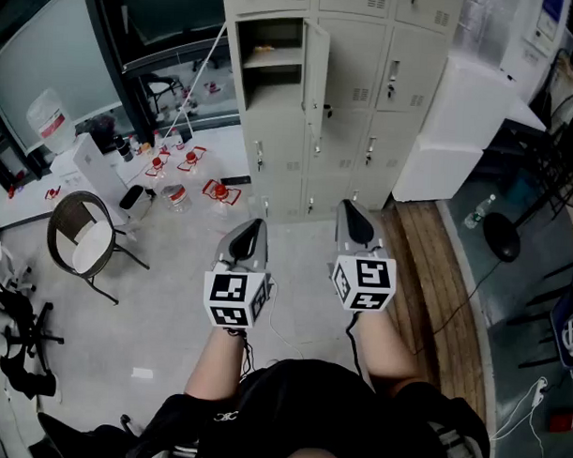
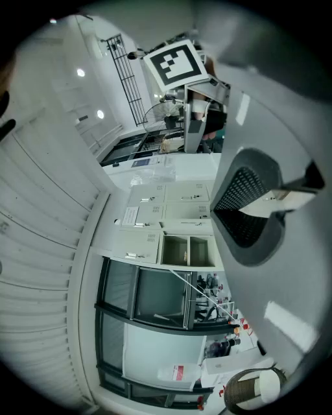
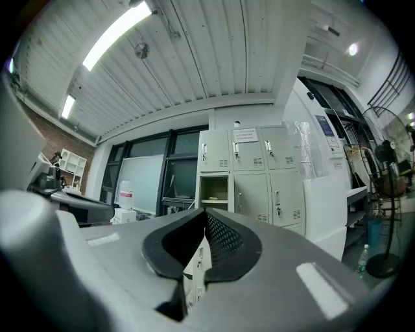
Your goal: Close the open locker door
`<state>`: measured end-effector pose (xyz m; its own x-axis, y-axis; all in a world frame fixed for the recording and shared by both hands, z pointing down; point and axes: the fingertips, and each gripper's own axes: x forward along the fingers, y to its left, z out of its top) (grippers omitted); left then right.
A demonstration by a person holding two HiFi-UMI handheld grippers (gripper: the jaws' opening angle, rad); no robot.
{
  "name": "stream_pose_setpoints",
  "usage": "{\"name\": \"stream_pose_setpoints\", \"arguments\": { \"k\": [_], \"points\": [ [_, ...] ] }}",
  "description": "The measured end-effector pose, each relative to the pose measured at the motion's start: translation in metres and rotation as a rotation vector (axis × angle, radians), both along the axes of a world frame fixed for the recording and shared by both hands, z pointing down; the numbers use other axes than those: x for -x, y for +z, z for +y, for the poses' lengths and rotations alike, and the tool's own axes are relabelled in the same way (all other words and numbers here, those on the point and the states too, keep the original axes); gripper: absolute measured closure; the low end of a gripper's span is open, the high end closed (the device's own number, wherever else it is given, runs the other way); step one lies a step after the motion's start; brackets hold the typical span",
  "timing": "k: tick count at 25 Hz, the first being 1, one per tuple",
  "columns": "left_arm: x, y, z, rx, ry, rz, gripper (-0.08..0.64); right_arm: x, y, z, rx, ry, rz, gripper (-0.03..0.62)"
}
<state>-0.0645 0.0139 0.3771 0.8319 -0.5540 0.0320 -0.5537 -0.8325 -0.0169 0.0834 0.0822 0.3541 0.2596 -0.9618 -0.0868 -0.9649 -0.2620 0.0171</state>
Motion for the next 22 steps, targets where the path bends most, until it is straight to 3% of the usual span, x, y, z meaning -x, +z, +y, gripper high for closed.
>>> {"name": "stream_pose_setpoints", "arguments": {
  "k": [22],
  "points": [
    [0.049,0.013,-0.041,0.04,0.057,0.013,0.558,0.057,0.008,-0.03,0.019,0.048,0.001,0.58]
  ]
}}
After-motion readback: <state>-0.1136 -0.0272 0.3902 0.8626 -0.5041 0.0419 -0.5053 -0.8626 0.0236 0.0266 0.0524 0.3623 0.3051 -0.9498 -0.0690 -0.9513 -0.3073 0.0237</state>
